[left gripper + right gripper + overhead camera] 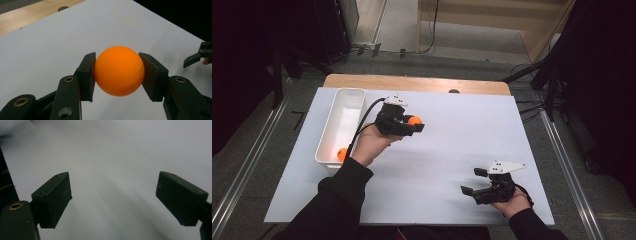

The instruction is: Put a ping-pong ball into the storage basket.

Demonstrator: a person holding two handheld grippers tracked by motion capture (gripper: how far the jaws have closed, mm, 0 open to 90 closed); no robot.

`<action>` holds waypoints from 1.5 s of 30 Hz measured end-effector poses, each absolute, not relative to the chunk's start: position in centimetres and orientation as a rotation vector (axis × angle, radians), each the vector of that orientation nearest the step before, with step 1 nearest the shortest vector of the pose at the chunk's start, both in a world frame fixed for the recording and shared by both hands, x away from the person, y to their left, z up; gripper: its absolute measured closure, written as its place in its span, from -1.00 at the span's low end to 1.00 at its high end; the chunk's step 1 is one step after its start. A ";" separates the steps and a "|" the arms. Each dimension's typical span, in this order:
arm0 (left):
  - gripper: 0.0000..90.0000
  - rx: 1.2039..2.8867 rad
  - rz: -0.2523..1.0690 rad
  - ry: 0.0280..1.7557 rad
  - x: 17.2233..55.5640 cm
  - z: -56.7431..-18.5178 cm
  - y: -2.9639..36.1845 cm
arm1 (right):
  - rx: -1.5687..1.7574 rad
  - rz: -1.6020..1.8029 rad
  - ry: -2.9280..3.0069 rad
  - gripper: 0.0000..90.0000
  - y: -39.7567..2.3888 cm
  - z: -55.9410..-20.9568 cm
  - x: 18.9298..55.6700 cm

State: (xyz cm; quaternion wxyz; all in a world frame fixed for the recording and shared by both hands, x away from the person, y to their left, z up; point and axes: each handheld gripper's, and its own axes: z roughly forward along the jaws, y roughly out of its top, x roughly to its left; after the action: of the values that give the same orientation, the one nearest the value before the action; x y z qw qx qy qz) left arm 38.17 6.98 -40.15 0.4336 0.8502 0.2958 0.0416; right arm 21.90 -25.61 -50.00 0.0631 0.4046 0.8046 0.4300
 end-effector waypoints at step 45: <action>0.13 2.105 0.082 0.753 39.2 -37.9 11.2 | 1.219 1.303 2.437 -0.74 -25.6 -50.0 21.9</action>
State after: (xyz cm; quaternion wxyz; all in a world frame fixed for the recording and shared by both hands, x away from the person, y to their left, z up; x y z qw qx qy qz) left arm 39.22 11.25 -37.91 0.4371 0.8463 0.3028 0.0329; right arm 21.94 -25.56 -50.04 0.0604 0.4029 0.8054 0.4306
